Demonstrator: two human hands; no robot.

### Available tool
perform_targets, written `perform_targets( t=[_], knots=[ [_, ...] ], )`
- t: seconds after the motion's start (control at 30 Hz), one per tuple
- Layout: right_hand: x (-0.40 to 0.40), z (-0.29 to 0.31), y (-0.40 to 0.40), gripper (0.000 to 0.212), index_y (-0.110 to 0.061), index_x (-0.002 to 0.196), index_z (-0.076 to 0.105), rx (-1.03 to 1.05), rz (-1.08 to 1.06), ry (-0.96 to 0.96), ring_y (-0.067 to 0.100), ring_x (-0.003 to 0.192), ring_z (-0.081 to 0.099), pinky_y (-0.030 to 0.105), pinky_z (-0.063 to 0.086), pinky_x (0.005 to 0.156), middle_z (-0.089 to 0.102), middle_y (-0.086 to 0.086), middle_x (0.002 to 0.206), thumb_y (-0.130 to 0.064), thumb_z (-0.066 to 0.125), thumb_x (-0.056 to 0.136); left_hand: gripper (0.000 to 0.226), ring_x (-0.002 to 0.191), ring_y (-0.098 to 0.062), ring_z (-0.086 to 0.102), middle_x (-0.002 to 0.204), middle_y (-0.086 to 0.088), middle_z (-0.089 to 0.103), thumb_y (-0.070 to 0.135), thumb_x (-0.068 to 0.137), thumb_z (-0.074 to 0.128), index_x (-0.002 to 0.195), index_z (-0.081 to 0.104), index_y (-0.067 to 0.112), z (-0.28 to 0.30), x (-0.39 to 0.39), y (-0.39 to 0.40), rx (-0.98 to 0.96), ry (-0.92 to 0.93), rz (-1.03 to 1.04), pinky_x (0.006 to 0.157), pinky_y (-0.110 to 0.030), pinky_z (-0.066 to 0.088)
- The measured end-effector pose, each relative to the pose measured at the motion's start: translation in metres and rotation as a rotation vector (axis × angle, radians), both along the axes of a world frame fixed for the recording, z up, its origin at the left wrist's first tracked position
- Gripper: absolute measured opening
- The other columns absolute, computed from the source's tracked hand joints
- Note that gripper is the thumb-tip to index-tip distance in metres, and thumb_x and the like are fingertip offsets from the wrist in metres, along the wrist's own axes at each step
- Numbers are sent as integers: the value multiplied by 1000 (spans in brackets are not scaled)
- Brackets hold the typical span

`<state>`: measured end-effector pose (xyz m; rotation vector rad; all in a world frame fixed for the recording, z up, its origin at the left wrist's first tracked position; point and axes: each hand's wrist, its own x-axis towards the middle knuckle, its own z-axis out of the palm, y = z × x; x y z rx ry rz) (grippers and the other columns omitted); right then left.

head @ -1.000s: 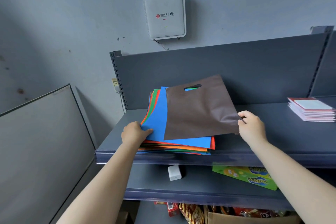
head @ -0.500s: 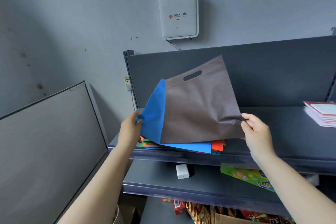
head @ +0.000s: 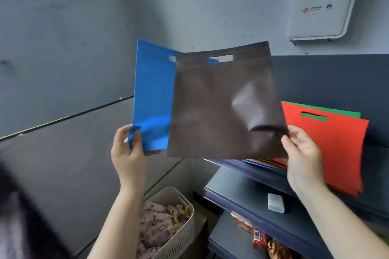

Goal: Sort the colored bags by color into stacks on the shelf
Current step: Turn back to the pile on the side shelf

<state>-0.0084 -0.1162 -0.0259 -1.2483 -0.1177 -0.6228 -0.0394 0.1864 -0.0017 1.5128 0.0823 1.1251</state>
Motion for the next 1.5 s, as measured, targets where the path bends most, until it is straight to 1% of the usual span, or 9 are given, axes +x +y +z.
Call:
perform_targets(
  t=[0.17,0.33,0.53,0.67,0.77,0.97,1.1,1.23,1.5],
  knots=[
    [8,2,94,33,-21,85,61,64,279,45,-2,71,65,16,53,69,72,-14,74,9,49,90,20,82,-11,57,87,18,59,10,97,52,93,53,29,12,-67,67,110,-105,317,75,-47,53],
    [-11,-1,200,28,-19,85,60,-28,555,97,0,66,66,14,53,60,72,-13,71,8,56,87,23,81,7,55,88,22,57,12,95,52,94,53,35,18,-147,132,173,-174,587,74,-12,43],
    [-72,4,305,26,-17,89,60,56,915,78,7,76,68,18,55,68,73,-6,79,8,51,91,21,84,-8,60,88,15,60,19,95,54,92,53,40,14,-261,195,43,-168,805,78,-45,53],
    [-117,2,359,25,-15,91,59,61,1055,102,6,76,68,17,55,70,73,-6,80,9,49,92,28,85,-6,63,96,5,64,22,96,53,88,56,49,9,-326,214,-7,-183,917,61,-16,52],
    [-145,-4,389,28,-15,88,59,2,1056,88,3,74,66,15,53,69,72,-8,76,11,50,90,26,86,2,63,99,-3,64,20,97,52,91,56,45,-1,-366,226,19,-102,1031,68,-10,48],
    [-168,-21,421,32,-20,85,58,-199,982,31,3,73,62,20,50,78,67,1,84,11,52,89,12,95,-34,60,105,-8,65,22,98,50,106,59,21,-37,-418,241,19,94,1171,75,-35,44],
    [-167,-33,421,22,-10,91,58,-406,905,58,20,83,61,27,48,77,66,14,93,11,53,86,18,63,-7,53,74,18,60,17,98,50,109,61,8,-57,-441,229,37,194,1237,53,-19,32],
    [-162,-39,417,21,0,103,64,-746,786,21,30,99,61,30,42,81,68,19,103,5,55,85,20,42,-2,40,52,4,37,12,98,50,111,62,4,-62,-460,206,69,280,1278,44,-11,28],
    [-173,-29,407,45,3,133,45,-990,735,3,36,114,50,33,37,87,56,23,124,-3,54,89,21,74,-4,51,87,-12,63,15,98,50,112,60,3,-57,-511,176,47,253,1385,65,-13,36]
  ],
)
